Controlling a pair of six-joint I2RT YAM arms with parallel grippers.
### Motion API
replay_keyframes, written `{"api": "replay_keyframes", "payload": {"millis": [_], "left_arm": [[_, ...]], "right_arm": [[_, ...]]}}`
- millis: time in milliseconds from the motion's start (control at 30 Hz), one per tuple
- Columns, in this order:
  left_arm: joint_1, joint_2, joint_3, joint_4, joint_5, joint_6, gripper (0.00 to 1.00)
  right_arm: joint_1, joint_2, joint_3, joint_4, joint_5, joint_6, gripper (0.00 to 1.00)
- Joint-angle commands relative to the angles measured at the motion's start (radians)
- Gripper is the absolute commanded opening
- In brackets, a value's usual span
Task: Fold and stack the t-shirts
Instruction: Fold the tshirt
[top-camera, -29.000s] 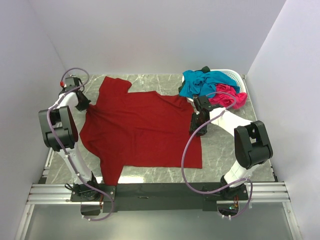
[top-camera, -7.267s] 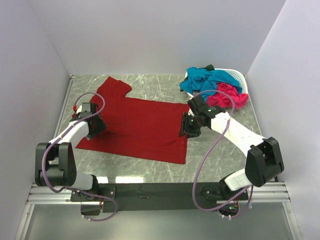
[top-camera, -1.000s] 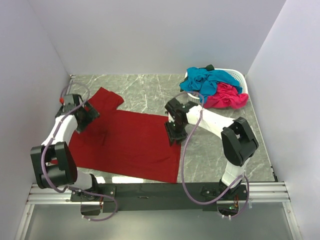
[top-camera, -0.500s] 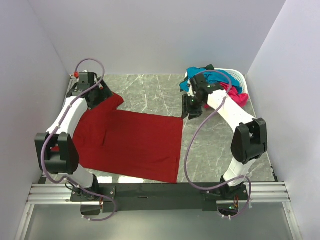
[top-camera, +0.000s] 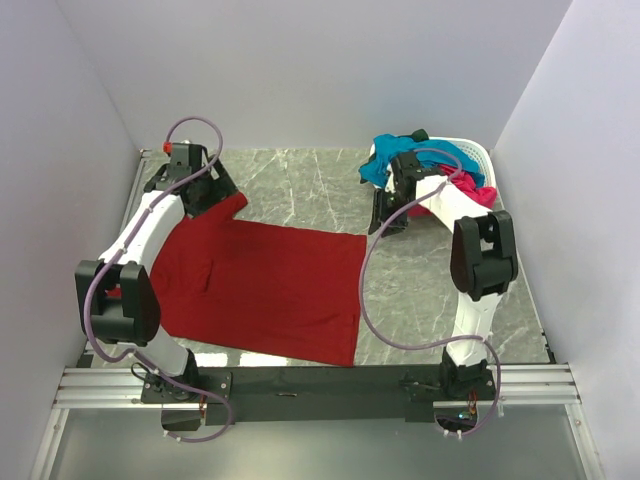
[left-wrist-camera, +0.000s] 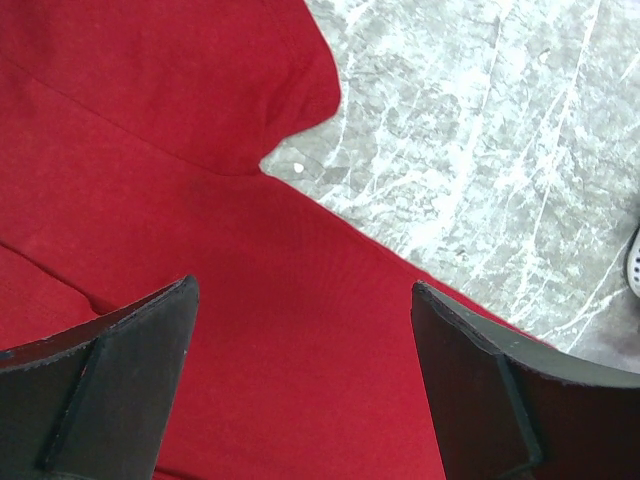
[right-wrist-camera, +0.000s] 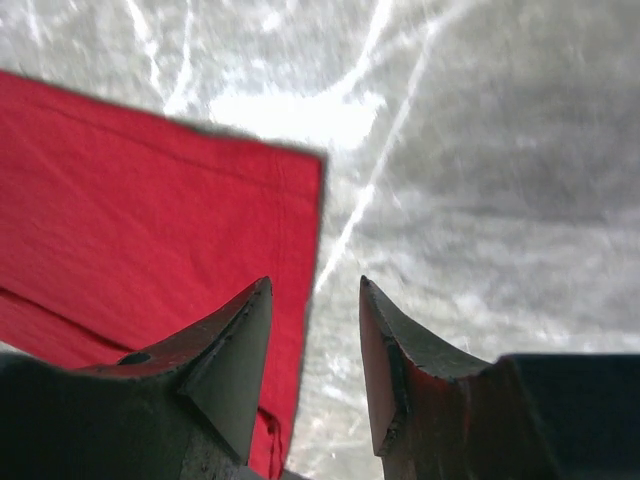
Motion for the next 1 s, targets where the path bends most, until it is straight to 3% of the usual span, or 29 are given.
{"api": "replay_keyframes", "payload": {"millis": [0,200,500,967], "left_arm": [[-0.012,0.01,0.026,0.013,0.018,0.027,0.93],[-0.012,0.034,0.03,0.019,0.023,0.028,0.93],[-0.012,0.094,0.076,0.013,0.02,0.031,0.93],[-0.012,0.169,0.144,0.018,0.026,0.033,0.94]], "right_arm": [[0.0,0.029,0.056,0.078,-0.047,0.017,0.47],[0.012,0.06,0.028,0.166,-0.038,0.05,0.47],[0.052,0.114,0.04,0.192,0.108,0.051,0.47],[0.106,0.146,0.014,0.216,0.186,0.057,0.46]]}}
